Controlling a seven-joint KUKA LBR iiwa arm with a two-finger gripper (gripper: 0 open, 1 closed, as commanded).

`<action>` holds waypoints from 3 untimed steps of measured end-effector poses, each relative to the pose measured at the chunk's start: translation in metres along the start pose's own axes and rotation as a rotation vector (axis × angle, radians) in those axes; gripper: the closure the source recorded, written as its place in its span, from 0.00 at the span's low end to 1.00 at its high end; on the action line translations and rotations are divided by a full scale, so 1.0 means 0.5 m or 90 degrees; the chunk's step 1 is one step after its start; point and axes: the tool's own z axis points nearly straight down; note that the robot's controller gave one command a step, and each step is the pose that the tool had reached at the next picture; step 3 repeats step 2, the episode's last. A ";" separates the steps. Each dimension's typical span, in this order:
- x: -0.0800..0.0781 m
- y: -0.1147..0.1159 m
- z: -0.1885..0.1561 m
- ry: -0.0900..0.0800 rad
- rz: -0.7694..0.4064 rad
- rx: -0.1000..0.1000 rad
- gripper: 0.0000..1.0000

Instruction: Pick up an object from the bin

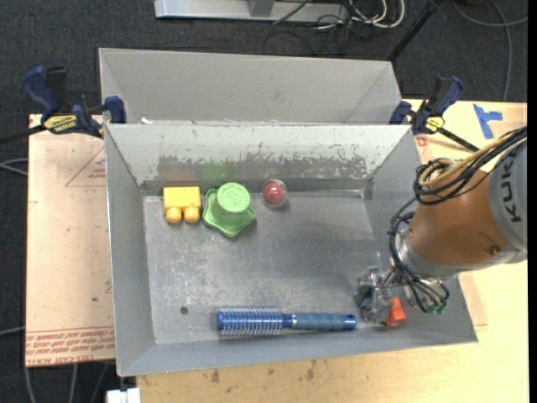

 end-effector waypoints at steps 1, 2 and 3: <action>-0.003 -0.021 -0.230 -0.004 -0.031 0.002 1.00; -0.031 -0.034 -0.350 -0.004 -0.039 0.002 1.00; -0.031 -0.034 -0.350 -0.004 -0.039 0.002 1.00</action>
Offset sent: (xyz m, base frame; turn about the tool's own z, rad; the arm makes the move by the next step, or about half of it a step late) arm -0.0003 -0.0102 0.1107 -0.0507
